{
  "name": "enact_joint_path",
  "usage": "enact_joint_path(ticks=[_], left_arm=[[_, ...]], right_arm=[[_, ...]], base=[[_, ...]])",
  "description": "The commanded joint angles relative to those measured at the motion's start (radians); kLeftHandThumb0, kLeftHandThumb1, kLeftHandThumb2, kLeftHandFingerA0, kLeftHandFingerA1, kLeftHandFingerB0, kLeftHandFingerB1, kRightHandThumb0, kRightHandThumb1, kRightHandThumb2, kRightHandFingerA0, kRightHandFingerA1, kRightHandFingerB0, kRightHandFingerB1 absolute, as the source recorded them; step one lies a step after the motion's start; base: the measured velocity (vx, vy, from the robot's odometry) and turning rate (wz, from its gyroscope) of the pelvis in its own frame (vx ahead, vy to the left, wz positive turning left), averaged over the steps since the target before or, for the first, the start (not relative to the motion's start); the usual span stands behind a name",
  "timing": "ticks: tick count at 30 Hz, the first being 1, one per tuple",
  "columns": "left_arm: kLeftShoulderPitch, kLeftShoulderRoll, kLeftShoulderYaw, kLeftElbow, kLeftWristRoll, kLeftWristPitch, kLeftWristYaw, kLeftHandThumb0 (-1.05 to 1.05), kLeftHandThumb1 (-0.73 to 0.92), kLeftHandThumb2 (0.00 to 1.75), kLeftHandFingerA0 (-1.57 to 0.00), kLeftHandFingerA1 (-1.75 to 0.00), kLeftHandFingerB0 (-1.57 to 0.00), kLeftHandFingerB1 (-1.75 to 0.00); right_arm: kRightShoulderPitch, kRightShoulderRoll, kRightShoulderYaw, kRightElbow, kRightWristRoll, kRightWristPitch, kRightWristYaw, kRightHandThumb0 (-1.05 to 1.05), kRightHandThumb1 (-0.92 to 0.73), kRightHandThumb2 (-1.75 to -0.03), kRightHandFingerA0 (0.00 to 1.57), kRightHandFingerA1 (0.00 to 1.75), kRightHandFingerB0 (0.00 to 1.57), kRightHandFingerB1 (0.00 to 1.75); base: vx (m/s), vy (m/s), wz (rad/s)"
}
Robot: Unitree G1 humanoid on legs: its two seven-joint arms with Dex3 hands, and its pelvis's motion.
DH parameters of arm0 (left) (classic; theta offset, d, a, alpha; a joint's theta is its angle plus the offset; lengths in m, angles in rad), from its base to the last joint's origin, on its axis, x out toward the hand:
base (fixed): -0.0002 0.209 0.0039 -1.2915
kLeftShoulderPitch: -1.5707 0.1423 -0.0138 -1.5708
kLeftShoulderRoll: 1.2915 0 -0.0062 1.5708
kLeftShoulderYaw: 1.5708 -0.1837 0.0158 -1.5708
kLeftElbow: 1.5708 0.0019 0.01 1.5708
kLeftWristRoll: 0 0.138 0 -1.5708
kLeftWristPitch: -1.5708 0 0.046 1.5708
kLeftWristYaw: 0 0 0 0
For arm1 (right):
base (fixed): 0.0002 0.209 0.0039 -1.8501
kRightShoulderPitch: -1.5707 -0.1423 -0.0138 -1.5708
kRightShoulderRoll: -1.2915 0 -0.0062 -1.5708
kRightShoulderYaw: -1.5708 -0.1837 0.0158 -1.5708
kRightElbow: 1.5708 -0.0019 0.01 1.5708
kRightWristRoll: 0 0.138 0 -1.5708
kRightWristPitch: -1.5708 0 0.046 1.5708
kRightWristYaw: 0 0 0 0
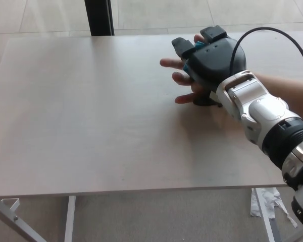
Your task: The robot uses its right hand to pick up a cube kept in the middle of the desk infront of it and hands it to a person
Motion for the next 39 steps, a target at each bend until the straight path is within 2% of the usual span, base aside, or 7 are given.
enact_joint_path(ticks=[1, 12, 21, 22, 25, 32, 39], left_arm=[[0.02, 0.006, 0.001, -0.005, 0.003, -0.013, 0.0, -0.59, 0.7, 0.61, -0.56, -0.55, -0.54, -0.44], [0.022, 0.009, 0.008, -0.007, -0.005, -0.009, -0.001, -0.57, 0.71, 0.61, -0.57, -0.54, -0.57, -0.45], [0.036, 0.014, 0.016, 0.002, -0.01, 0.001, 0.0, -0.58, 0.71, 0.61, -0.56, -0.54, -0.57, -0.45], [0.038, 0.016, 0.014, 0.002, -0.007, -0.002, 0.001, -0.58, 0.72, 0.62, -0.56, -0.55, -0.57, -0.45], [0.043, 0.024, 0.014, 0.003, -0.005, 0.002, 0.003, -0.58, 0.72, 0.62, -0.55, -0.52, -0.54, -0.44], [0.05, 0.039, 0.025, 0.009, -0.012, 0.016, 0.004, -0.58, 0.71, 0.61, -0.54, -0.49, -0.53, -0.43], [0.07, 0.056, 0.036, 0.011, -0.02, 0.008, -0.001, -0.56, 0.71, 0.61, -0.59, -0.53, -0.57, -0.45]], right_arm=[[-0.121, -0.051, -0.02, -0.112, 0.048, 0.086, 0.5, -0.83, -0.49, -0.94, 0.0, 0.25, 0.0, 0.06], [0.005, -0.327, -0.248, -0.72, 0.154, 0.092, 0.652, -0.98, -0.58, -0.98, 0.0, 0.17, 0.0, 0.02], [0.45, -0.569, -0.836, -1.511, 0.482, 0.151, 0.803, -0.96, -0.53, -0.92, 0.0, 0.2, 0.0, 0.06], [0.492, -0.573, -0.92, -1.546, 0.539, 0.142, 0.819, -0.79, -0.53, -0.61, 0.0, 0.13, 0.02, 0.25], [0.713, -0.537, -1.365, -1.674, 0.84, 0.109, 0.889, -0.68, -0.4, -0.81, 0.0, 0.26, 0.04, 0.25], [1.015, -0.451, -1.954, -1.744, 0.996, 0.065, 0.848, -0.6, -0.42, -0.78, 0.57, 0.54, 0.4, 0.47], [1.307, -0.319, -2.211, -1.383, 1.245, -0.456, 0.375, -0.28, -0.57, -0.57, 1.0, 0.71, 0.74, 0.54]], base=[[0.0, 0.0, 0.0], [0.0, 0.0, 0.0], [0.0, 0.0, 0.0], [0.0, 0.0, 0.0], [0.0, 0.0, 0.0], [0.0, 0.0, 0.0], [0.0, 0.0, 0.0]])
